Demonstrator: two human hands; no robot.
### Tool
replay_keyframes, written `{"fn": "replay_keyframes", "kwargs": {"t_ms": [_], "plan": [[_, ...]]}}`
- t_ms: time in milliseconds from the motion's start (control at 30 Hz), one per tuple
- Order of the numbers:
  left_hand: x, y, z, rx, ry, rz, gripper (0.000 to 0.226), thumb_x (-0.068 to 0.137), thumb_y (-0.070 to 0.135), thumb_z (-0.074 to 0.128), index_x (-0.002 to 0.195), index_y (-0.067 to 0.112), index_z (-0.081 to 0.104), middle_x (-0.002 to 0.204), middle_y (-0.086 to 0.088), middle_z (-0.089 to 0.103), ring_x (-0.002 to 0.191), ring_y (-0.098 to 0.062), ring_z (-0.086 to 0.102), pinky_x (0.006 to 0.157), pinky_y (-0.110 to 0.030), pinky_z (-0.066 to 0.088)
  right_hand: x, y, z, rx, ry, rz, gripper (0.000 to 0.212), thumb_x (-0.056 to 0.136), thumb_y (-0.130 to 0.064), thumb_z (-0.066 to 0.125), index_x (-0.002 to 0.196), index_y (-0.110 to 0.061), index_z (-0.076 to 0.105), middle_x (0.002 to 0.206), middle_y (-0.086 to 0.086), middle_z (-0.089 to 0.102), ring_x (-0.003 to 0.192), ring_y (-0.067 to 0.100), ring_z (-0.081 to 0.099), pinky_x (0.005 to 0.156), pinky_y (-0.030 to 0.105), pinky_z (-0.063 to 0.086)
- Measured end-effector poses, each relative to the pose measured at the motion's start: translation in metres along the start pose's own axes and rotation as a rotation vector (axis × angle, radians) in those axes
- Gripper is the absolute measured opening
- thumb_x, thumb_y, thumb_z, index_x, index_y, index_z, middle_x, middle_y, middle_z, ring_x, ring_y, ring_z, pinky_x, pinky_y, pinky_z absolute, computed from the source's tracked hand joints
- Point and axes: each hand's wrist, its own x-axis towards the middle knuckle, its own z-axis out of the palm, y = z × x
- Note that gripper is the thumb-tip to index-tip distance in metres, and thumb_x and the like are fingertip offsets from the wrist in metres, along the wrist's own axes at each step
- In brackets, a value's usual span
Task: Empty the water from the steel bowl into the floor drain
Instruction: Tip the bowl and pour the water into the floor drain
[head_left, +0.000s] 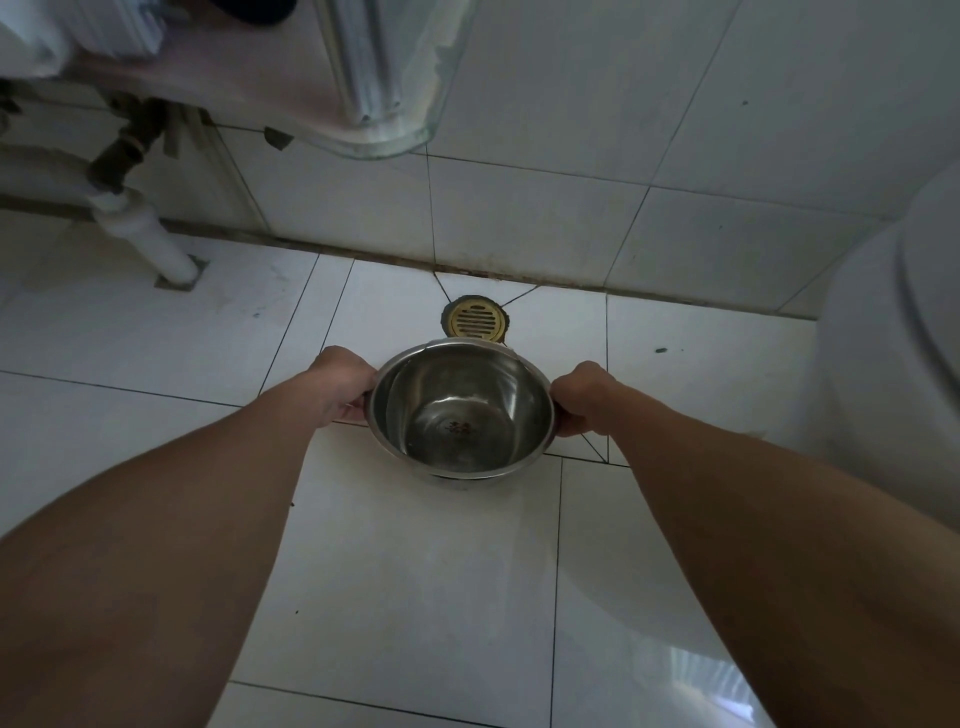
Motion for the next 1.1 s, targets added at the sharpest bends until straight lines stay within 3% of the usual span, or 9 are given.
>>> {"fn": "replay_keyframes", "kwargs": {"t_ms": [367,633,933,1100], "plan": [[-0.0033,0.0032,0.0014,-0.002,0.016,-0.01,0.021,0.089,-0.007,0.055,0.104,-0.009,0.07,0.072,-0.013,0.062,0.055,-0.02,0.055,0.048,-0.027,0.052,-0.0002,-0.0018,-0.0011,-0.003,0.012,0.01,0.016,0.096,-0.009,0.062,0.082,-0.001,0.063,0.071,0.013,0.067,0.053,0.02,0.067,0.033,0.022,0.048],[-0.0048,0.0067,0.002,-0.004,0.013,-0.021,0.023,0.09,-0.007,0.055,0.109,-0.01,0.068,0.074,-0.013,0.063,0.057,-0.02,0.056,0.046,-0.027,0.051,0.0028,-0.0028,-0.0011,-0.004,0.01,0.002,0.017,0.097,-0.009,0.061,0.081,-0.001,0.064,0.073,0.014,0.068,0.055,0.021,0.068,0.045,0.027,0.054],[-0.0053,0.0089,0.002,0.004,0.017,-0.01,0.025,0.089,-0.008,0.055,0.112,-0.011,0.066,0.081,-0.016,0.064,0.059,-0.02,0.056,0.048,-0.029,0.05,0.0036,-0.0046,-0.0018,-0.019,0.025,0.01,0.019,0.096,-0.008,0.061,0.079,0.0,0.063,0.068,0.014,0.067,0.049,0.021,0.066,0.036,0.025,0.051],[-0.0057,0.0104,0.0015,0.012,0.028,-0.014,0.023,0.089,-0.007,0.057,0.11,-0.009,0.067,0.077,-0.012,0.064,0.059,-0.019,0.058,0.035,-0.019,0.048,0.0052,-0.0068,-0.0015,-0.037,0.027,0.005,0.015,0.097,-0.009,0.061,0.087,0.002,0.066,0.073,0.015,0.07,0.054,0.023,0.069,0.04,0.027,0.054]]}}
